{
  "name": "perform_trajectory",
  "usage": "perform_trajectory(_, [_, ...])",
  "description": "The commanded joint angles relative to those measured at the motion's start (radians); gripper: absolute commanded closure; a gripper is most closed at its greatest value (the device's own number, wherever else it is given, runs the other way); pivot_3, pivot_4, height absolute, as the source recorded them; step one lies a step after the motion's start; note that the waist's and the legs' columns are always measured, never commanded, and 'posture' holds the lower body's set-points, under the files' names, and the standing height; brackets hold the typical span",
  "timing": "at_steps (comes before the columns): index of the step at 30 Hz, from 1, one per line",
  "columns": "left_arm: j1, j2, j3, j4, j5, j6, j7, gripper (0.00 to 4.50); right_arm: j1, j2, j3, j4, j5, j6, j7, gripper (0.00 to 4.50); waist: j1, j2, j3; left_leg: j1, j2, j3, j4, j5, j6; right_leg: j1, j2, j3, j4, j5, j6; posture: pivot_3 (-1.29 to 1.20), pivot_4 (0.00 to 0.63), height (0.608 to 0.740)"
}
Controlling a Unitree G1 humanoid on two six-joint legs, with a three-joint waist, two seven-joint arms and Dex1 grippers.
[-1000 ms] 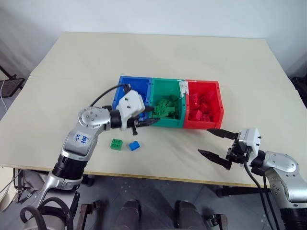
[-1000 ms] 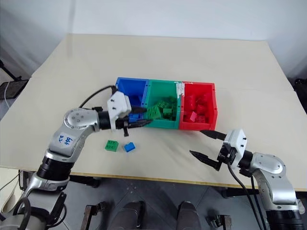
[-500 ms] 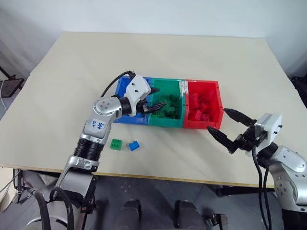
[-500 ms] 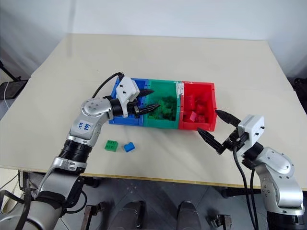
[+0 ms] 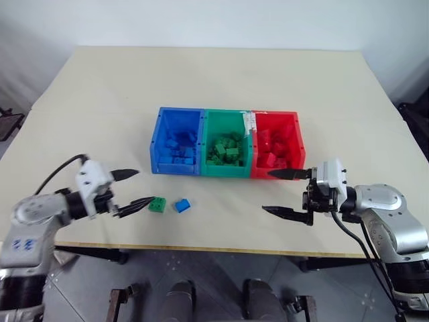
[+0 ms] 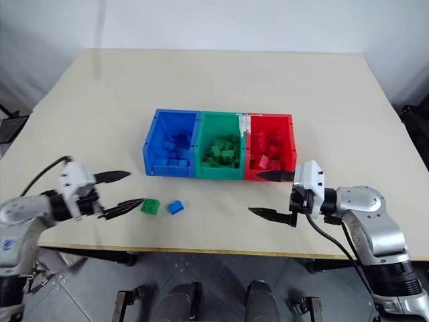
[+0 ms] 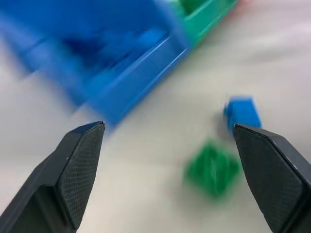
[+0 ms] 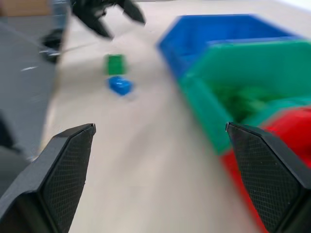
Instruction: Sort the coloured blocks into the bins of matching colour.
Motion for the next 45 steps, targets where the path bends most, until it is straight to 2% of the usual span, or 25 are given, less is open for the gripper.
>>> perform_trajectory(1, [0.121,0.012,0.126,-0.005,-0.022,-0.081,-0.043,0.09,-0.027,0.02,0.022,0.039,-0.026,-0.056,0.042,0.0,0.005,0.0,0.0,0.0,0.0,0.0,0.0,0.0,0.0,0.0,0.0,0.0,0.0,0.0,0.0,0.0,0.15,0.74])
perform_trajectory(6, [0.158,0.011,0.078,-0.107,-0.032,-0.071,-0.032,0.09,-0.029,0.037,0.03,0.076,-0.04,-0.078,0.06,0.0,0.035,0.0,0.0,0.0,0.0,0.0,0.001,0.0,0.0,0.0,0.0,0.0,-0.002,0.0,0.0,0.0,0.15,0.74])
perform_trajectory(9, [0.058,0.032,-0.1,-0.241,0.01,0.059,0.033,0.09,0.0,0.001,-0.006,0.084,-0.036,-0.08,0.084,0.0,0.05,0.0,0.0,0.0,0.0,0.0,0.001,0.0,0.0,0.0,0.0,0.0,-0.002,0.0,0.0,0.0,0.15,0.74])
perform_trajectory(12, [-0.031,0.064,-0.255,-0.307,0.066,0.177,0.073,0.09,0.036,-0.034,-0.028,0.084,-0.041,-0.091,0.104,0.0,0.045,0.0,0.0,0.0,-0.001,0.0,0.001,0.0,0.0,0.0,0.0,0.0,-0.001,0.0,0.0,0.0,0.15,0.74])
perform_trajectory(16, [-0.204,0.031,-0.441,-0.289,0.188,0.367,0.22,0.09,0.099,-0.054,-0.062,0.064,-0.045,-0.105,0.087,0.0,0.033,0.0,0.0,0.0,0.0,0.001,-0.001,0.0,0.0,-0.001,0.001,0.0,0.001,0.0,0.0,0.0,0.15,0.74])
perform_trajectory(18, [-0.251,0.026,-0.513,-0.258,0.253,0.374,0.243,0.09,0.129,-0.054,-0.075,0.037,-0.043,-0.103,0.071,0.0,0.019,0.0,0.0,0.0,0.0,0.001,-0.001,0.0,0.0,-0.001,0.001,0.0,0.003,0.0,0.0,0.0,0.15,0.74])
perform_trajectory(21, [-0.292,-0.005,-0.559,-0.227,0.28,0.389,0.273,0.09,0.159,-0.051,-0.09,0.004,-0.039,-0.097,0.052,0.0,0.015,0.0,0.0,0.0,0.0,0.001,-0.001,0.0,0.0,-0.001,0.001,0.0,0.002,0.0,0.0,0.0,0.15,0.74])
perform_trajectory(23, [-0.323,-0.049,-0.596,-0.208,0.275,0.42,0.276,0.47,0.216,-0.054,-0.112,-0.041,-0.029,-0.092,0.035,0.0,0.022,0.0,0.0,0.0,0.0,0.001,-0.001,0.0,0.0,-0.001,0.001,0.0,0.002,0.0,0.0,0.0,0.15,0.74])
perform_trajectory(24, [-0.332,-0.06,-0.606,-0.204,0.274,0.433,0.274,0.65,0.236,-0.055,-0.12,-0.057,-0.025,-0.091,0.03,0.0,0.029,0.0,0.0,0.0,0.0,0.001,0.0,0.0,0.0,0.0,0.001,0.0,0.002,0.0,0.0,0.0,0.15,0.74])
perform_trajectory(28, [-0.346,-0.089,-0.593,-0.193,0.254,0.464,0.27,1.93,0.268,-0.054,-0.135,-0.089,-0.023,-0.084,0.009,0.0,0.04,0.0,0.0,0.0,-0.001,0.001,0.002,0.0,0.0,0.0,0.001,0.001,0.001,0.0,0.0,0.0,0.15,0.74])
perform_trajectory(33, [-0.358,-0.068,-0.603,-0.177,0.249,0.425,0.208,3.53,0.313,-0.048,-0.15,-0.109,-0.018,-0.084,-0.014,0.0,0.043,0.0,0.0,0.0,0.0,0.001,0.002,0.0,-0.001,0.0,0.001,0.001,0.0,0.0,0.0,0.0,0.15,0.74])
perform_trajectory(37, [-0.366,-0.103,-0.536,-0.172,0.183,0.342,0.171,3.56,0.324,-0.017,-0.161,-0.13,0.006,-0.078,-0.054,0.0,0.042,0.0,0.0,0.0,0.0,0.001,0.002,0.0,-0.001,0.0,0.001,0.001,0.0,0.0,0.0,0.0,0.15,0.74])
perform_trajectory(40, [-0.398,-0.118,-0.465,-0.129,0.173,0.216,0.178,3.56,0.333,0.058,-0.183,-0.187,0.067,-0.068,-0.143,0.0,0.042,0.0,0.0,0.0,0.0,0.001,0.002,0.0,-0.001,0.0,0.001,0.001,0.0,0.0,0.0,0.0,0.15,0.74])
perform_trajectory(45, [-0.569,-0.222,-0.387,0.024,0.213,0.078,0.342,3.56,0.311,0.137,-0.203,-0.238,0.106,-0.079,-0.229,0.0,0.049,-0.001,0.0,0.0,-0.001,0.0,0.004,0.0,-0.001,0.0,0.001,0.0,0.0,0.0,0.0,0.0,0.15,0.74])
